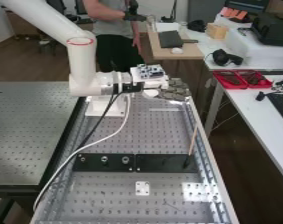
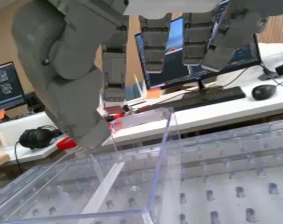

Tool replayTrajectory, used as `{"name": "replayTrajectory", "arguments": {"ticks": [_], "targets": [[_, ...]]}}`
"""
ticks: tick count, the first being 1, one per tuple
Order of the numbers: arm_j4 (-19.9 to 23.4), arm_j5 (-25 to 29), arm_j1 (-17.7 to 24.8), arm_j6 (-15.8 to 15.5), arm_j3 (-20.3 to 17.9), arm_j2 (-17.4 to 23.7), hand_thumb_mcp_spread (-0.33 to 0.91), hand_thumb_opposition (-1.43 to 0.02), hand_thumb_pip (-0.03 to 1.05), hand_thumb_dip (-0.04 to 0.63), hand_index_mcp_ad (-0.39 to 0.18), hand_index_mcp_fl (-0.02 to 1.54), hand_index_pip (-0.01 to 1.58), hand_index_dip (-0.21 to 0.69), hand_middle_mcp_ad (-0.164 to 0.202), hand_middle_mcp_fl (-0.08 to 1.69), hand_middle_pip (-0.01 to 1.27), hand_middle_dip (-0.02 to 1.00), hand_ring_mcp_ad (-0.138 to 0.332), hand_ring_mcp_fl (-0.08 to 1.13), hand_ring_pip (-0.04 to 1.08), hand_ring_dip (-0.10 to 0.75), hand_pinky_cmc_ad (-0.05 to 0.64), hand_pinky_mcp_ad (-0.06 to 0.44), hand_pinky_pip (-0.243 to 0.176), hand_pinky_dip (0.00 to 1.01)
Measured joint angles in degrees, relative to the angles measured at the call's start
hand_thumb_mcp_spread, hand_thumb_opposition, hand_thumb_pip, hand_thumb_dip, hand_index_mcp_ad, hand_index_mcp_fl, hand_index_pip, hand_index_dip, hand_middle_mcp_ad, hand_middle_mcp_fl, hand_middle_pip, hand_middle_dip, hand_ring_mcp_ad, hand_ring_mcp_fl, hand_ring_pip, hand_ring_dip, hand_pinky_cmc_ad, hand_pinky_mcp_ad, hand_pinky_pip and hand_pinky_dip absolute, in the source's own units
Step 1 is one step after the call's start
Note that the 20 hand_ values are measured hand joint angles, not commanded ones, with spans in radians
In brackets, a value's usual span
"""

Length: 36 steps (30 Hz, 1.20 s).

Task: Grab the pcb board and place it in the clear container

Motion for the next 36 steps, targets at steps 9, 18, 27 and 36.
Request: {"name": "replayTrajectory", "arguments": {"ticks": [9, 18, 27, 36], "targets": [[5.08, 0.25, -0.05, 0.39, -2.51, 2.77, 0.40, -0.86, 0.69, 0.316, -0.138, 0.24, 0.68, 0.122, 0.077, 0.07, 0.13, 0.15, 0.215, 0.02, 0.10, 0.037, 0.291, 0.168, -0.054, 0.30], [1.31, 1.10, -0.13, 1.13, -2.34, 2.59, 0.40, -0.87, 0.65, 0.318, -0.138, 0.48, 0.72, 0.122, 0.077, 0.07, 0.14, 0.15, 0.213, 0.01, 0.10, 0.044, 0.291, 0.169, -0.061, 0.31], [0.49, 2.72, 0.26, 1.32, -2.12, 1.84, 0.40, -0.87, 0.65, 0.300, -0.138, 0.51, 1.19, 0.157, 0.077, 0.08, 0.14, 0.16, 0.213, 0.01, 0.10, 0.045, 0.291, 0.169, -0.061, 0.30], [0.75, 2.22, 0.08, 0.64, -2.46, 3.33, 0.40, -0.87, 0.60, 0.300, -0.124, 0.39, 1.26, 0.187, 0.075, 0.07, 0.13, 0.16, 0.213, 0.01, 0.10, 0.051, 0.291, 0.169, -0.061, 0.31]]}}
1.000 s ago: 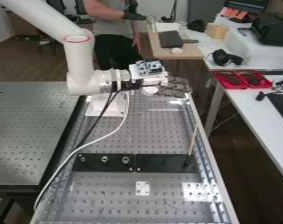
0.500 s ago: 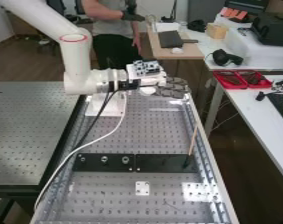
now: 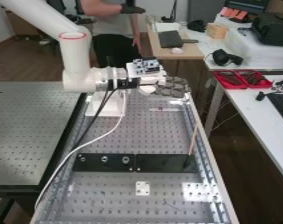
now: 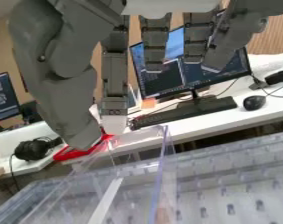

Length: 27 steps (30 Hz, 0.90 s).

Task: Grab the pcb board and place it in the clear container

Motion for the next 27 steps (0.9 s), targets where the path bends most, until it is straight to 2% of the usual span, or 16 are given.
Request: {"name": "replayTrajectory", "arguments": {"ticks": [8, 13, 18, 27], "targets": [[0.04, -0.79, -1.47, -2.56, -1.38, 5.69, 0.40, -0.87, 0.60, 0.300, -0.124, 0.34, 0.95, 0.169, 0.075, 0.07, 0.14, 0.17, 0.213, 0.01, 0.10, 0.052, 0.291, 0.169, -0.061, 0.31], [-1.01, -1.34, -3.25, -5.55, -2.61, 11.45, 0.40, -0.87, 0.59, 0.300, -0.124, 0.33, 0.77, 0.173, 0.075, 0.08, 0.14, 0.17, 0.213, 0.01, 0.10, 0.052, 0.291, 0.169, -0.061, 0.32], [-2.91, -1.66, -5.04, -7.37, -3.28, 15.62, 0.40, -0.87, 0.58, 0.283, -0.124, 0.32, 0.67, 0.169, 0.077, 0.07, 0.14, 0.17, 0.213, 0.01, 0.10, 0.052, 0.291, 0.169, -0.061, 0.33], [-8.55, -1.06, -6.28, -7.96, -2.29, 17.94, 0.40, -0.86, 0.57, 0.283, -0.124, 0.34, 0.58, 0.185, 0.075, 0.08, 0.14, 0.17, 0.213, 0.01, 0.10, 0.051, 0.291, 0.166, -0.061, 0.34]]}}
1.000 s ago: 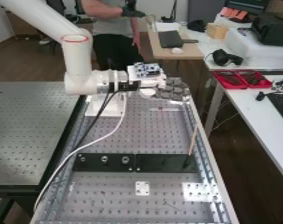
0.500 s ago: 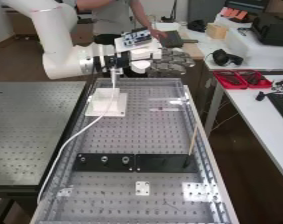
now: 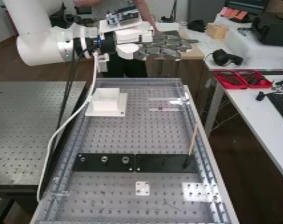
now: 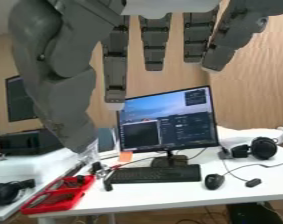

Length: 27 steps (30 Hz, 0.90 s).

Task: Grab the pcb board and place it in the clear container

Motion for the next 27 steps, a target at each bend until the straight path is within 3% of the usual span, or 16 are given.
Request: {"name": "replayTrajectory", "arguments": {"ticks": [5, 27], "targets": [[-0.68, -0.02, -0.50, 1.50, 0.26, 0.25, 0.40, -0.86, 0.57, 0.283, -0.124, 0.35, 0.55, 0.204, 0.075, 0.07, 0.14, 0.17, 0.215, 0.01, 0.10, 0.052, 0.291, 0.164, -0.061, 0.35], [-1.81, -0.52, -0.54, 0.47, 1.12, 1.02, 0.40, -0.86, 0.54, 0.283, -0.120, 0.36, 0.51, 0.222, 0.075, 0.07, 0.14, 0.17, 0.215, 0.01, 0.10, 0.051, 0.291, 0.175, -0.061, 0.35]]}}
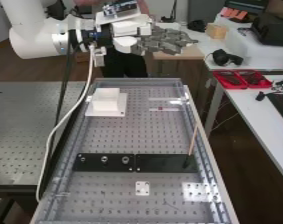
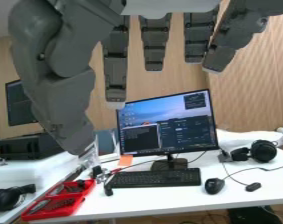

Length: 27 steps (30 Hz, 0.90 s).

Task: Grab the pcb board and place it in the clear container

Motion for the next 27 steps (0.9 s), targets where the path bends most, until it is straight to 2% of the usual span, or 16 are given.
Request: {"name": "replayTrajectory", "arguments": {"ticks": [27], "targets": [[0.71, -0.09, 0.25, -0.02, -0.34, 0.21, 0.40, -0.86, 0.54, 0.284, -0.120, 0.35, 0.49, 0.227, 0.075, 0.08, 0.14, 0.17, 0.218, 0.01, 0.10, 0.052, 0.291, 0.180, -0.061, 0.35]]}}
